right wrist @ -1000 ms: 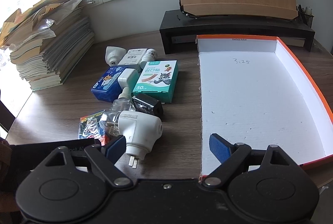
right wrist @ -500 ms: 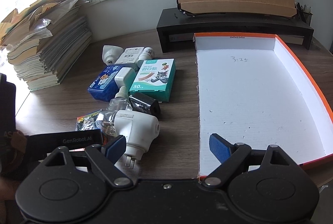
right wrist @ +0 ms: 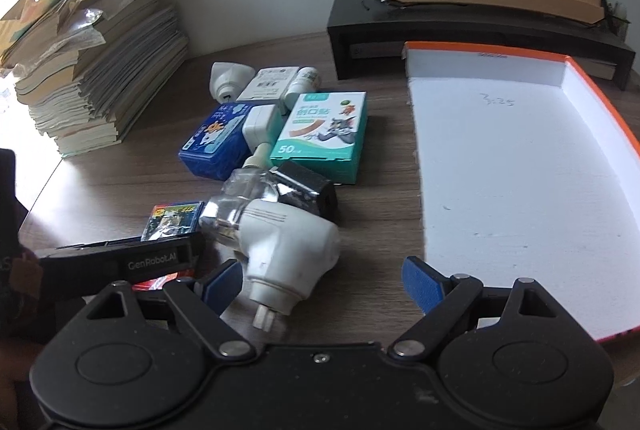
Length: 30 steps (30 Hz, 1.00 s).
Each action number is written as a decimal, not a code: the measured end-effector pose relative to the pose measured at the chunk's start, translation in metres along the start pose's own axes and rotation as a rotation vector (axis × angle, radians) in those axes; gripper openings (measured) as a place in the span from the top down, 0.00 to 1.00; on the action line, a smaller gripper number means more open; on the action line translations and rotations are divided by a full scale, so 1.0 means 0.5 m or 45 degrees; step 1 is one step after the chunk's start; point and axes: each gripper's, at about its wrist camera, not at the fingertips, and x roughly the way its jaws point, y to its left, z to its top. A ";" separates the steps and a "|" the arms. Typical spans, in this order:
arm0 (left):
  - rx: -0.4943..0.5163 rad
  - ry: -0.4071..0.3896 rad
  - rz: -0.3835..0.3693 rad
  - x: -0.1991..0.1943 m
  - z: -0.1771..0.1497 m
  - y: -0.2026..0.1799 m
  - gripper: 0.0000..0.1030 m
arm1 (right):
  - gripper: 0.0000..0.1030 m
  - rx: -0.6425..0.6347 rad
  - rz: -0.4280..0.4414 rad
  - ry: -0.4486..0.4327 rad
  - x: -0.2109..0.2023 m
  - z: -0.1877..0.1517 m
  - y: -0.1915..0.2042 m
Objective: Organize rigid objects
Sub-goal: 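Grasp the red card box with the left tool while the right tool grasps the white heater, then carry both items into the white box and open both tools to release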
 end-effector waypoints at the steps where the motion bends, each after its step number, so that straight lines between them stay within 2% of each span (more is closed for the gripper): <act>1: -0.002 0.000 0.004 -0.002 -0.001 0.004 0.42 | 0.01 -0.021 -0.009 -0.004 0.009 0.002 0.008; 8: -0.018 -0.009 -0.019 -0.023 -0.004 0.044 0.42 | 0.02 -0.088 -0.065 0.049 0.073 0.016 0.036; 9: -0.020 -0.013 -0.022 -0.026 -0.004 0.048 0.42 | 0.03 -0.108 -0.076 0.063 0.084 0.018 0.038; 10: -0.017 -0.019 -0.026 -0.030 -0.004 0.054 0.42 | 0.09 -0.125 -0.078 0.079 0.093 0.018 0.040; 11: -0.014 -0.029 -0.030 -0.034 -0.004 0.057 0.47 | 0.12 -0.138 -0.080 0.093 0.102 0.019 0.040; 12: -0.009 -0.040 -0.023 -0.039 -0.003 0.060 0.64 | 0.15 -0.148 -0.076 0.100 0.108 0.019 0.041; 13: -0.003 -0.042 -0.031 -0.041 0.000 0.063 0.67 | 0.24 -0.170 -0.079 0.089 0.108 0.019 0.045; 19: 0.002 -0.037 -0.088 -0.036 -0.004 0.075 0.65 | 0.25 -0.176 -0.094 0.076 0.096 0.009 0.046; 20: 0.013 -0.036 -0.098 -0.037 -0.007 0.072 0.54 | 0.25 -0.164 -0.092 0.074 0.091 0.008 0.043; 21: 0.028 -0.036 -0.104 -0.037 -0.010 0.068 0.40 | 0.25 -0.152 -0.083 0.070 0.084 0.007 0.040; 23: 0.057 -0.047 -0.075 -0.037 -0.018 0.056 0.29 | 0.25 -0.144 -0.077 0.047 0.068 0.008 0.037; 25: 0.080 -0.040 -0.068 -0.027 -0.023 0.046 0.31 | 0.25 -0.149 -0.078 0.023 0.051 0.009 0.035; 26: 0.089 -0.032 -0.064 -0.019 -0.025 0.042 0.41 | 0.25 -0.149 -0.073 0.009 0.041 0.011 0.033; 30: 0.062 -0.051 -0.043 -0.012 -0.025 0.034 0.42 | 0.25 -0.144 -0.043 -0.035 0.003 0.021 0.014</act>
